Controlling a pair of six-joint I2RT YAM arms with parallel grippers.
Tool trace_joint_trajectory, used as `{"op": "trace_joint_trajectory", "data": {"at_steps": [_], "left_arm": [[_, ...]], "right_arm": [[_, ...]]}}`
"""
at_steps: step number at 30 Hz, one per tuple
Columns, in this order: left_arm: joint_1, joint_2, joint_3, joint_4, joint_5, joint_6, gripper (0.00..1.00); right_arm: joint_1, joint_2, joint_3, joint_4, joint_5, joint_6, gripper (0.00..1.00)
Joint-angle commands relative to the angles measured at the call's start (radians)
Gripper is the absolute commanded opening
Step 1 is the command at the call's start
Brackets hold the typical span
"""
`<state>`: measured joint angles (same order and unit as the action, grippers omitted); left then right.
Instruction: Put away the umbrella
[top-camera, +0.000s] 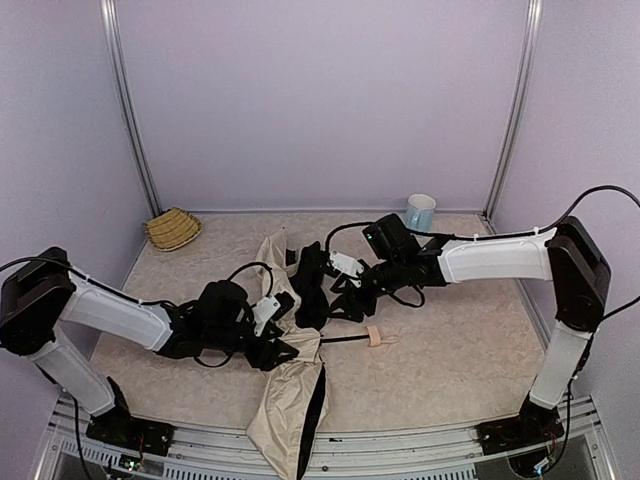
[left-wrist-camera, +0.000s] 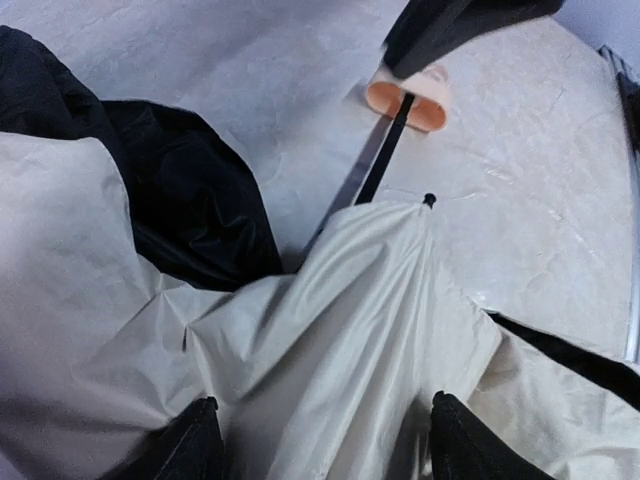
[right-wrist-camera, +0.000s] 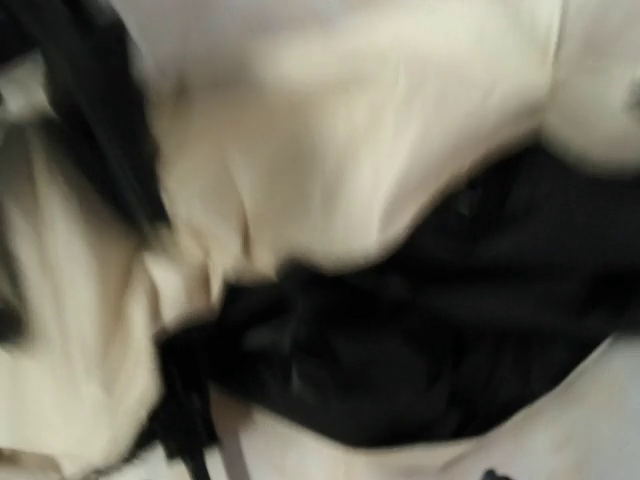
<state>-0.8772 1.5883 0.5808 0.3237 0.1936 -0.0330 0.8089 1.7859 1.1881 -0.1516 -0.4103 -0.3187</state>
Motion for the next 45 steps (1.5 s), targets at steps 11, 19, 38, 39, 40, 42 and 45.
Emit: {"op": "trace_joint_trajectory", "data": {"at_steps": [11,19,38,39,40,42,45], "left_arm": [[0.133,-0.435,-0.030,0.054,0.089,-0.061,0.82],[0.224,-0.006,0.477,-0.295,-0.122,-0.002,0.69],[0.217,0.552,1.109,-0.921,-0.294,0.135,0.36],[0.213,0.546,1.105,-0.921,-0.302,0.135,0.32],[0.212,0.537,1.099,-0.916,-0.305,0.136,0.24],[0.210,0.520,1.085,-0.899,-0.304,0.136,0.11],[0.212,0.463,1.054,-0.847,-0.243,0.140,0.00]], "right_arm": [[0.025,0.237,0.067,-0.197,-0.019,-0.137,0.66],[0.030,0.187,-0.024,-0.119,-0.044,-0.132,0.62],[0.033,0.132,-0.080,-0.091,0.008,-0.132,0.52],[0.032,0.132,-0.081,-0.092,0.008,-0.133,0.52],[0.032,0.131,-0.081,-0.091,0.008,-0.134,0.50],[0.033,0.135,-0.081,-0.089,0.003,-0.138,0.45],[0.032,0.146,-0.075,-0.087,-0.003,-0.139,0.39]]}}
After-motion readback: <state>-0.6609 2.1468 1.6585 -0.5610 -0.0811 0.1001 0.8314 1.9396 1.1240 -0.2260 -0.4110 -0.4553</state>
